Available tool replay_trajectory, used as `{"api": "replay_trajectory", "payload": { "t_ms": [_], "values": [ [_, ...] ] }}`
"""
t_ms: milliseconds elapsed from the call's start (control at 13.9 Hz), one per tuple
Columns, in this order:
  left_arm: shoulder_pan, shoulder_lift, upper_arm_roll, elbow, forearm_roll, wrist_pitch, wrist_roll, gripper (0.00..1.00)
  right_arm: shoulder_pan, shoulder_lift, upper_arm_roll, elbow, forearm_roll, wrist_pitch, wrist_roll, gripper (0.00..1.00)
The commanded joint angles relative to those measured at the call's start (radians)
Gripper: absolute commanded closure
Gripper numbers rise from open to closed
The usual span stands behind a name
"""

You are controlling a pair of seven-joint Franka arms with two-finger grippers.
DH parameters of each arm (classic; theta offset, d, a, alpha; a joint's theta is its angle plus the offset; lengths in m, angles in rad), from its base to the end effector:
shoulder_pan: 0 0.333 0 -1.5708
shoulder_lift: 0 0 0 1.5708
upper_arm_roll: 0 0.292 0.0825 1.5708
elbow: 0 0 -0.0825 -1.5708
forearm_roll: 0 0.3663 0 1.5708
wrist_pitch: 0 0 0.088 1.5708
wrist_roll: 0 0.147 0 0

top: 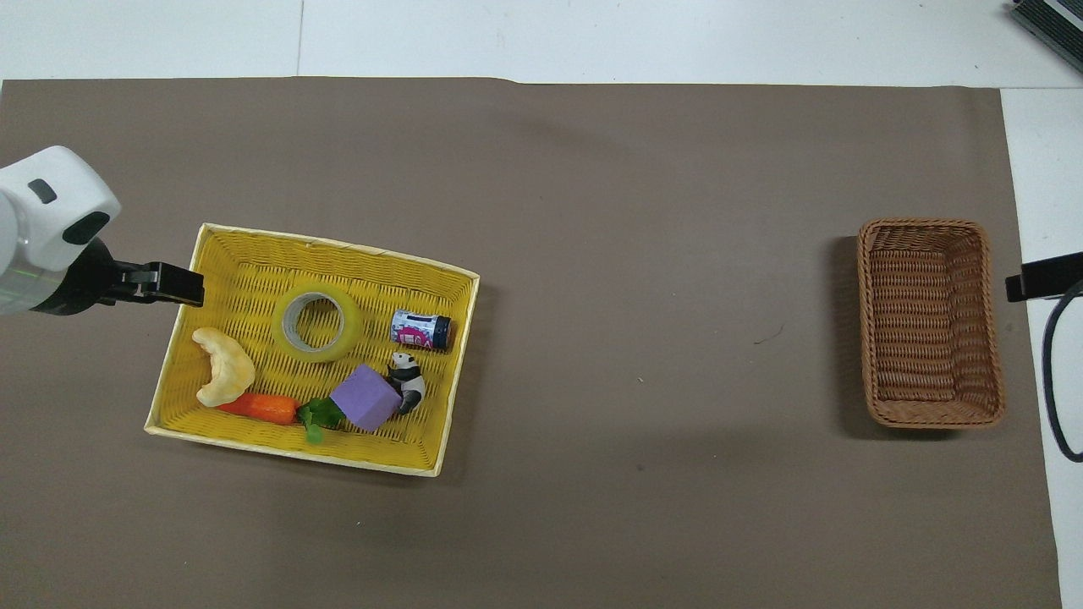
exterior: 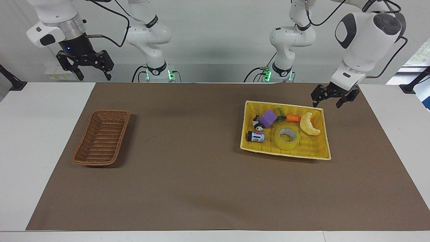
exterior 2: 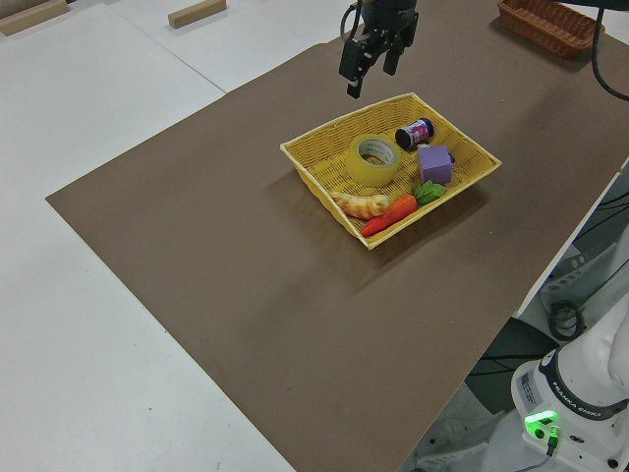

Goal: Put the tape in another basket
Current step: 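Reach the left gripper down to the tape roll in the yellow tray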

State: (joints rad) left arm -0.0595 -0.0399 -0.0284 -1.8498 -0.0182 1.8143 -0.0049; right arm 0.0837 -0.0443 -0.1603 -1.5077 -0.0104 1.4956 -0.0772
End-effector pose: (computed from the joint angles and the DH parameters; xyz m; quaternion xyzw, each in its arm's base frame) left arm 0.5326 -0.0493 0.4749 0.9992 -0.0393 0.0018 0.0084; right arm 0.5159 -0.0430 0.6053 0.9999 -0.0002 0.0156 0.0028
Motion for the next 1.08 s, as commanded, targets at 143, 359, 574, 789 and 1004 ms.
{"api": "replay_trajectory", "payload": {
  "t_ms": [143,359,574,789,1004],
  "values": [
    [-0.011,0.005,0.005,-0.172,-0.008,0.209,-0.041,0.00,-0.007,0.000,0.001,0.001,0.015,0.002,-0.019,0.00],
    [-0.020,0.089,0.004,-0.213,-0.008,0.314,-0.056,0.00,-0.007,0.000,0.001,0.001,0.015,0.000,-0.019,0.00],
    [-0.071,0.164,0.004,-0.265,-0.008,0.460,-0.125,0.00,-0.007,0.000,0.001,0.001,0.015,0.002,-0.019,0.00],
    [-0.077,0.181,0.004,-0.345,-0.008,0.563,-0.118,0.21,-0.007,0.000,0.001,0.001,0.015,0.002,-0.019,0.00],
    [-0.080,0.181,0.004,-0.370,-0.008,0.562,-0.115,0.78,-0.007,0.000,0.001,0.001,0.015,0.002,-0.019,0.00]
  ]
}}
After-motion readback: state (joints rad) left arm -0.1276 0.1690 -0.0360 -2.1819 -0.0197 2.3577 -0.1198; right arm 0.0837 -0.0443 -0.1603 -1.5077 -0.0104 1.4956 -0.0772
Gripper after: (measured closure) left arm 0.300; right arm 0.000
